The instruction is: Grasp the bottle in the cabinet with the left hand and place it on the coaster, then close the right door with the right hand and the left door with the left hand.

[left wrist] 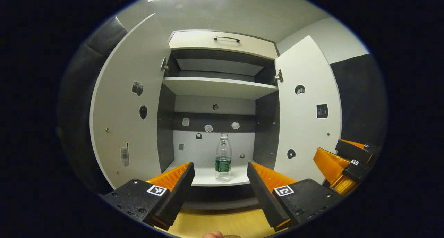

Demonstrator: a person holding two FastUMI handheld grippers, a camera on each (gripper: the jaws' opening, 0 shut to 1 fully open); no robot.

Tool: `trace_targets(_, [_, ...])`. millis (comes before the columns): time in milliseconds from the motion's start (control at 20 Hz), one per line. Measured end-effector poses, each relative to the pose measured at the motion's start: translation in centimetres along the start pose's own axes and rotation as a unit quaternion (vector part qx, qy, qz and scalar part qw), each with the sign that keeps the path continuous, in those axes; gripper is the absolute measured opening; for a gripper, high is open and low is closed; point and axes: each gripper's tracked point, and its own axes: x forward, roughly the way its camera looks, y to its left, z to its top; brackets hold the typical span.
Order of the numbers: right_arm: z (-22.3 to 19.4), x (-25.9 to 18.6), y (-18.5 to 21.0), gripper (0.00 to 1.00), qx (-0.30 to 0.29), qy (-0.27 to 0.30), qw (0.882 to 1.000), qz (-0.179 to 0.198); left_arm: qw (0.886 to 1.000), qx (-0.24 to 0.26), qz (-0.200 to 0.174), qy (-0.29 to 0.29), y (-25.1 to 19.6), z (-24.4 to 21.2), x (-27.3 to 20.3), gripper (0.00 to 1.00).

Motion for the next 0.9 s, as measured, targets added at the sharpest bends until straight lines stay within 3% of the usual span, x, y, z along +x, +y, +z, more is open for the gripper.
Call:
trace_targets(250, [0.6,-0.6,-1.1,0.99,-0.002,-0.005,1.0,-0.007,1.0,0.007,-0.007,-0.008,-0.4,0.3,1.3,0.96])
trace_targets(300, [0.7,-0.7,-1.3,0.94,-0.003,-0.007,1.0,-0.01,1.0,0.008,-0.009,-0.006,-0.5,0.3,1.9,0.92])
trace_targets(500, [0.9,-1.4,-2.7,0.99,-0.009,-0.01,1.0,-0.026,1.0,-0.007,-0.017,0.007,-0.1,-0.4,4.6,0.96])
trace_targets(900, [0.9,-4.0,-6.9,0.99,-0.039,-0.002,0.996,-0.083,0.999,-0.003,-0.025,0.032,1.0,-2.9,14.3,0.96])
